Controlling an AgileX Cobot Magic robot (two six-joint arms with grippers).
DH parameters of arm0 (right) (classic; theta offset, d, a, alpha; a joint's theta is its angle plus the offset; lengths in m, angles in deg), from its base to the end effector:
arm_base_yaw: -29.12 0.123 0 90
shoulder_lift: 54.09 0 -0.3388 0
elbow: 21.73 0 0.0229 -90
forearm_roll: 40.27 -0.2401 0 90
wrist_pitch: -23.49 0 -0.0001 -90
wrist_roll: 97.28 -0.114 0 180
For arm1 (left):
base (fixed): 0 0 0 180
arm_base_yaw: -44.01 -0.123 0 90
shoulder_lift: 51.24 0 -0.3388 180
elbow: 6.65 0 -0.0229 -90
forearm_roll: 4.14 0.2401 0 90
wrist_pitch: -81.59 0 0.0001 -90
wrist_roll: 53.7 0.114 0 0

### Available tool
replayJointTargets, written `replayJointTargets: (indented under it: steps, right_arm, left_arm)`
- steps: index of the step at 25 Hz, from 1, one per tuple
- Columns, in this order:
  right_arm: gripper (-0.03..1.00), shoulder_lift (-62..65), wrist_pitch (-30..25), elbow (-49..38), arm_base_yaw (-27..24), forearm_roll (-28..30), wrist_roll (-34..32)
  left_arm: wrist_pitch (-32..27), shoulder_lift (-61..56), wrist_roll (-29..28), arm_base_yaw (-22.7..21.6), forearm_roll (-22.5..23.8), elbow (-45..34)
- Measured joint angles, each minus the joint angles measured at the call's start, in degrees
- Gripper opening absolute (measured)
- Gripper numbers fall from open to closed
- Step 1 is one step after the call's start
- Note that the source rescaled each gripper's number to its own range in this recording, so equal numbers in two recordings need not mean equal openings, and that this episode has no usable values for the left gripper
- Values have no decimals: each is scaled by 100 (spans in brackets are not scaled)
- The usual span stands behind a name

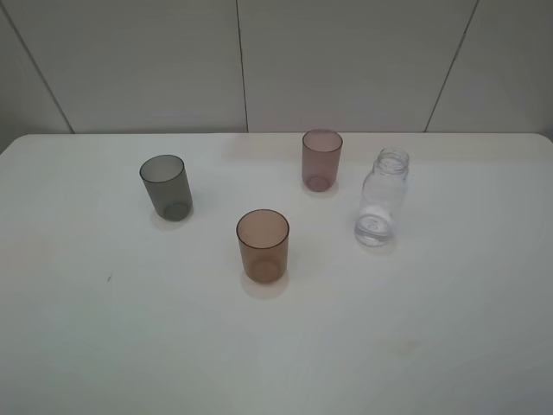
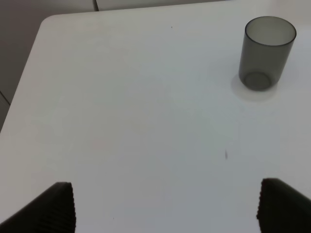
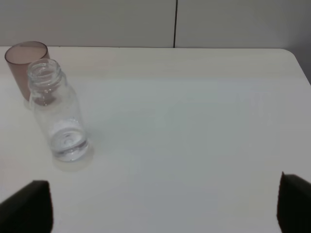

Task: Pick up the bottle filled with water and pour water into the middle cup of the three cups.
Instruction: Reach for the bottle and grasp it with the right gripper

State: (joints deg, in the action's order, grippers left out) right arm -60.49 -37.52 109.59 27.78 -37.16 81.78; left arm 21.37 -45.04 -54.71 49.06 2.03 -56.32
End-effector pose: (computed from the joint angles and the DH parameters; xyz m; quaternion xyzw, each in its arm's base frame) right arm -0.0508 -0.0042 0.2669 0.0183 0.8480 -0.0289 0.5290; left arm -0.0478 0.0149 0.2635 0.0278 0.8468 0.0258 0.5306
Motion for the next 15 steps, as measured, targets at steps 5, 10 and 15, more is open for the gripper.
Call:
replayJointTargets:
  steps: [5, 10, 15]
  right_arm:
    - [100, 0, 0, 0, 0, 0, 0]
    - [100, 0, 0, 0, 0, 0, 0]
    - [100, 0, 0, 0, 0, 0, 0]
  left_arm:
    - [0, 0, 0, 0, 0, 0]
    - [0, 0, 0, 0, 0, 0]
    - [0, 0, 0, 0, 0, 0]
